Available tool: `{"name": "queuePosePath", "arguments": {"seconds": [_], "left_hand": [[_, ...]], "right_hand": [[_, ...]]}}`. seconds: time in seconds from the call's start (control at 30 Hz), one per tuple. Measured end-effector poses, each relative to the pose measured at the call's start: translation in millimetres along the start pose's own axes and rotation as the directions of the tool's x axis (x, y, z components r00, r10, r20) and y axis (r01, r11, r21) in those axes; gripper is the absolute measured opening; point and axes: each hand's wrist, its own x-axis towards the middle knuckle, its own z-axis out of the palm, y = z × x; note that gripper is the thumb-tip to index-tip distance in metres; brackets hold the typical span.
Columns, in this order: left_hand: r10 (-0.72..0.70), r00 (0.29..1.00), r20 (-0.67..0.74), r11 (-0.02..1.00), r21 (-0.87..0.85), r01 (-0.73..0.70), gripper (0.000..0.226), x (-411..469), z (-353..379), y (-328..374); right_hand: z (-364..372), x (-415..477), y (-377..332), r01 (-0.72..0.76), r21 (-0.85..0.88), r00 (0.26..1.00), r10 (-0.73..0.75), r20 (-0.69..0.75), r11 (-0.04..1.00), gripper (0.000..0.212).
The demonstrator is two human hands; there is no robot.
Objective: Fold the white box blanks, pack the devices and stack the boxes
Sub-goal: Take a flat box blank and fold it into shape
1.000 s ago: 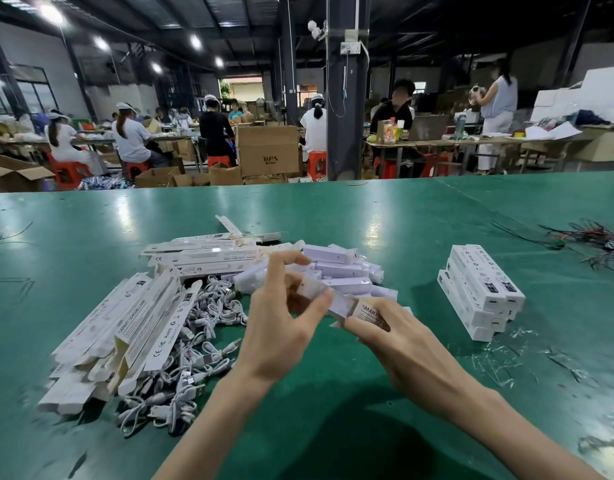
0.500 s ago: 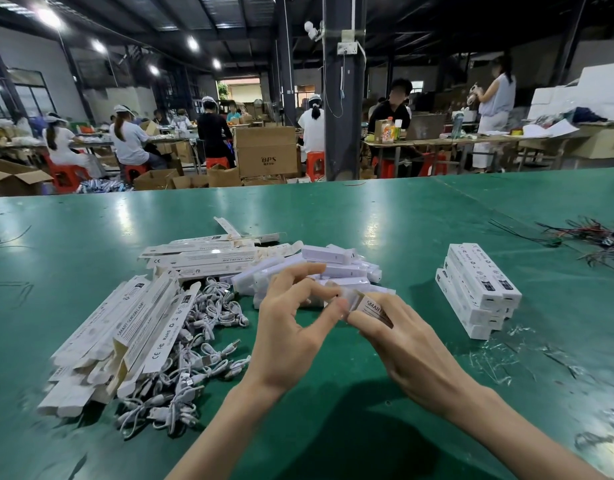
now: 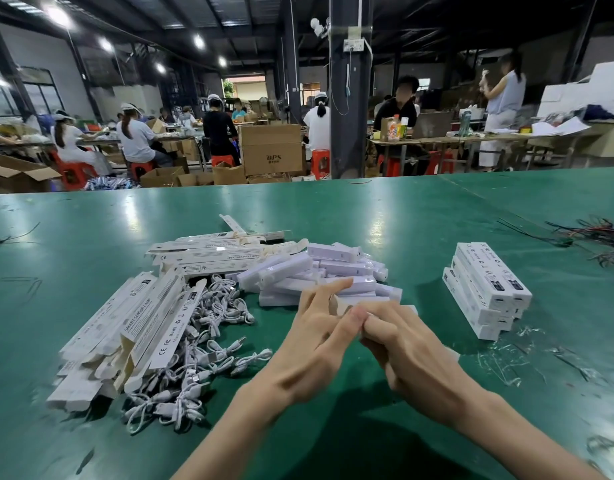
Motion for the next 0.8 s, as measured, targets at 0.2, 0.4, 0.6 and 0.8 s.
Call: {"name": "queuePosePath", "arguments": {"seconds": [0.2,0.4,0.6,0.8], "left_hand": [[-0.015,0.999,0.048,0.976,-0.218,0.025,0.051,4,-15,4],[-0.231,0.907,-0.352,0.972,-0.124,0.2,0.027,14,-75,-18],[-0.63,0.769,-0.108,0.51,0.69,0.514,0.008,3,-91,-67],[-0.5,0.845,-0.189,0.674,0.527,0.517,0.013,8,-86,-76]], "right_hand": [[4,3,-2,0.0,0.056,0.997,0.004,-0.074,0.998,0.055],[-1,1,2,-0.104,0.282,0.955,0.175,-0.24,0.954,0.034],[4,0,-3,-0.099,0.236,0.933,0.172,-0.316,0.967,0.043],[6,-4,-6,-0.123,0.285,0.927,0.213,-0.309,0.951,0.052]]}}
